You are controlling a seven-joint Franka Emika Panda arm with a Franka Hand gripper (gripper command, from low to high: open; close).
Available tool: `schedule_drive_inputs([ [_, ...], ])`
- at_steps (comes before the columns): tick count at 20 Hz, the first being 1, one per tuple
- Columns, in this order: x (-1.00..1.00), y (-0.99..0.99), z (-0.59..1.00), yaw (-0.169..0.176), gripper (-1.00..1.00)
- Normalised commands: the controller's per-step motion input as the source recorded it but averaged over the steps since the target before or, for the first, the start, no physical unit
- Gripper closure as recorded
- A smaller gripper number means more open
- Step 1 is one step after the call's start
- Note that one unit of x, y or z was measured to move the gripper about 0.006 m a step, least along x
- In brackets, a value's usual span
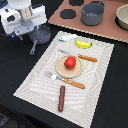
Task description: Interact with the objects in diverse but meaningful ways.
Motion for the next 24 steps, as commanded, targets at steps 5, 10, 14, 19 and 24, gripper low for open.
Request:
schedule_drive_inputs([
  [5,-0.22,0.03,-0.06,-0.006,-1.0],
  [10,-0.25,0.01,-0.11,-0.007,-1.0],
  [14,-0.21,0.04,-0.21,-0.001,-1.0],
  [19,-0.22,0.02,-0.2,-0.002,-1.0],
  [24,-0.25,0.0,-0.19,-0.005,-1.0],
])
